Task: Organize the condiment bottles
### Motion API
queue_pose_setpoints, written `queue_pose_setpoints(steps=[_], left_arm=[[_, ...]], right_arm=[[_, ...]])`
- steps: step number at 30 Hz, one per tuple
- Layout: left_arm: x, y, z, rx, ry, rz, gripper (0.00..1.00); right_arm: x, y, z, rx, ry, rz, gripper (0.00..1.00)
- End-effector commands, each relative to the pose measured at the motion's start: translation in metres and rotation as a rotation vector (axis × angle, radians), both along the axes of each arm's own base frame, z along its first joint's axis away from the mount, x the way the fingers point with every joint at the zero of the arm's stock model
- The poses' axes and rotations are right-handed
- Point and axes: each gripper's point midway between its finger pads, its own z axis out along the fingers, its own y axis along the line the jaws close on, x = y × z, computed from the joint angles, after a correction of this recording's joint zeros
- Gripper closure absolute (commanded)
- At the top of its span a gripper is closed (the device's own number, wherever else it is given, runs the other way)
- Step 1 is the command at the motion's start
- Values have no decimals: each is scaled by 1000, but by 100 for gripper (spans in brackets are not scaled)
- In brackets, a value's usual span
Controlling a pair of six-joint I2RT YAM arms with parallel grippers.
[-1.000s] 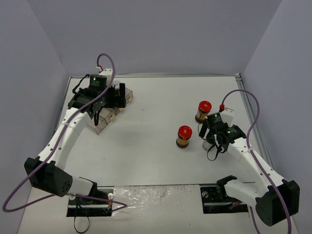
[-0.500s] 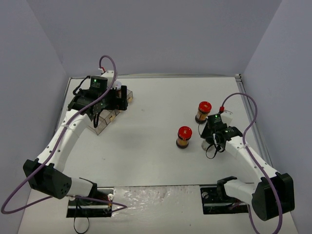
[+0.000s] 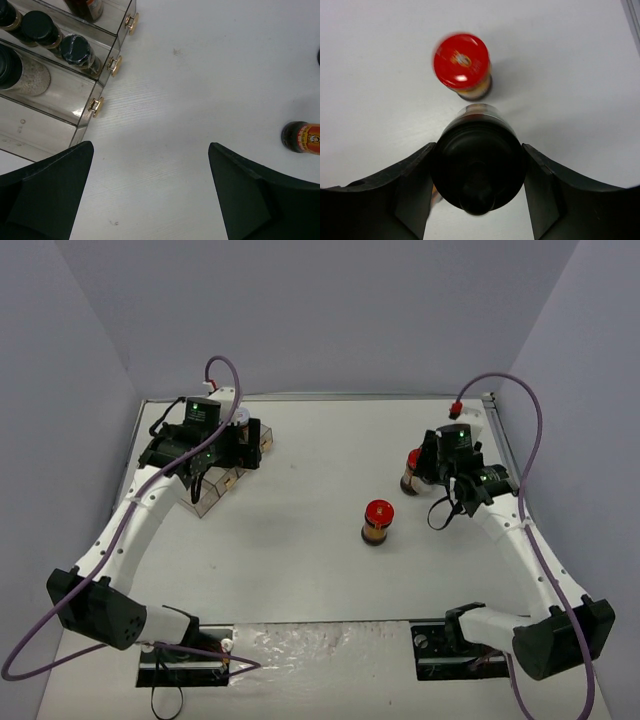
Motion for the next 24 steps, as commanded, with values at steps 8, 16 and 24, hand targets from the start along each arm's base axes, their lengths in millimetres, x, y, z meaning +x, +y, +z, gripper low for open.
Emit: queue_pose_setpoints(steps=[8, 16, 24], left_arm=[[-25, 32, 39, 66, -143, 54, 3], [-53, 76, 38, 94, -179, 206, 3], [-70, 76, 29, 72, -178, 164, 3]], right_arm=[[64, 188, 93, -51, -187, 666, 100], [51, 306, 28, -56, -82, 961, 100], [38, 350, -44, -114, -14, 1065, 100]])
